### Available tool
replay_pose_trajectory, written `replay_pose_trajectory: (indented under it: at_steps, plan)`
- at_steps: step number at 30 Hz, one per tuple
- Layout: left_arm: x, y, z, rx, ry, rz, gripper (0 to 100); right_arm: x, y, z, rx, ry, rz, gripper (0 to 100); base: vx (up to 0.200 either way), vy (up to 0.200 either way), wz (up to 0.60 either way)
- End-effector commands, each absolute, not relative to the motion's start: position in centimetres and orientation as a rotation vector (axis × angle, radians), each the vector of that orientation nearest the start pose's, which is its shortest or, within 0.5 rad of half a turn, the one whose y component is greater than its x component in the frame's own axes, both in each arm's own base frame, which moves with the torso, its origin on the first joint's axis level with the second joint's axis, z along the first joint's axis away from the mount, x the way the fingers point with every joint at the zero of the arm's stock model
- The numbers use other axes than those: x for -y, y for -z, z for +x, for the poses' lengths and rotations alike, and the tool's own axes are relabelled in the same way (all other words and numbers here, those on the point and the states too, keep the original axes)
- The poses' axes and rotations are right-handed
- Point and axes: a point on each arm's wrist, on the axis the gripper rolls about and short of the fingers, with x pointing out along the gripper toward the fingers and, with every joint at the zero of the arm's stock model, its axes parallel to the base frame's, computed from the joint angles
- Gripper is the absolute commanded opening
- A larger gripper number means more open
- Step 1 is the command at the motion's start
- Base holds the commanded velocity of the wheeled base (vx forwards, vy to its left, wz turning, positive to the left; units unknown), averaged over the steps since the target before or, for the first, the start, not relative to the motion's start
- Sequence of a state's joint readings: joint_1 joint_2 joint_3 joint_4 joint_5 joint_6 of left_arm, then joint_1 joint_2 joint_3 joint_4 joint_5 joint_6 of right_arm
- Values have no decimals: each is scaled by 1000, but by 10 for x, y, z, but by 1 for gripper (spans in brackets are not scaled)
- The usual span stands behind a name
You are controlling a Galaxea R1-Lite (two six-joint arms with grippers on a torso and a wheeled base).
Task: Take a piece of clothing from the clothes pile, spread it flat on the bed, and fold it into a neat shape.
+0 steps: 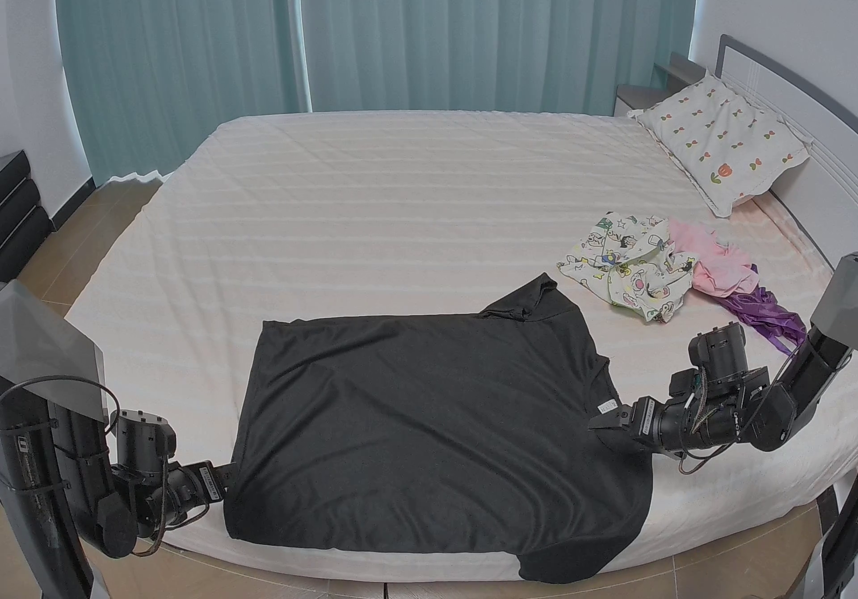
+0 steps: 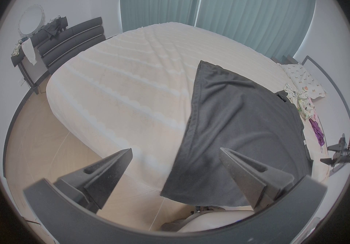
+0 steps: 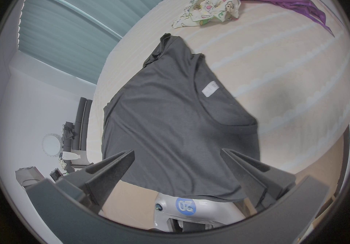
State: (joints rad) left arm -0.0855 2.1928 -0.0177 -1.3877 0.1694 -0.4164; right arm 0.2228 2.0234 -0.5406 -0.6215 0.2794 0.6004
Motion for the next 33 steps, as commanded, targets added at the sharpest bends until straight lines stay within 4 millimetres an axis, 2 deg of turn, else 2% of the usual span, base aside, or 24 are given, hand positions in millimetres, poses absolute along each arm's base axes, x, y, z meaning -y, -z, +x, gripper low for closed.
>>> replay_pose_trajectory:
  at_steps: [1, 8, 11, 12, 16, 17, 23, 27, 29, 33]
  plan:
    - [14, 16, 206, -766, -243, -294, 100, -76, -26, 287, -975, -203, 593, 100, 0, 0, 0]
    - [15, 14, 212, -722, -255, -360, 100, -80, -30, 304, -949, -171, 693, 100, 0, 0, 0]
    - [15, 15, 212, -721, -260, -371, 100, -82, -30, 313, -930, -143, 724, 100, 200, 0, 0]
    - [15, 14, 212, -718, -257, -375, 100, -85, -27, 325, -904, -91, 747, 100, 200, 0, 0]
    - [16, 14, 213, -714, -253, -378, 100, -94, -19, 344, -866, -27, 769, 100, 200, 0, 0]
    - [16, 14, 213, -715, -250, -380, 100, -98, -15, 355, -847, -9, 782, 100, 200, 0, 0]
    - [16, 14, 212, -724, -238, -386, 100, -111, -13, 382, -795, -26, 792, 100, 200, 0, 0]
    - [17, 15, 212, -728, -232, -395, 100, -121, -12, 407, -739, -53, 798, 100, 0, 0, 0]
    - [17, 14, 213, -721, -235, -414, 100, -124, -11, 412, -730, -56, 797, 100, 0, 0, 0]
    - [17, 13, 216, -704, -238, -440, 100, -146, 3, 432, -702, -56, 778, 100, 0, 0, 0]
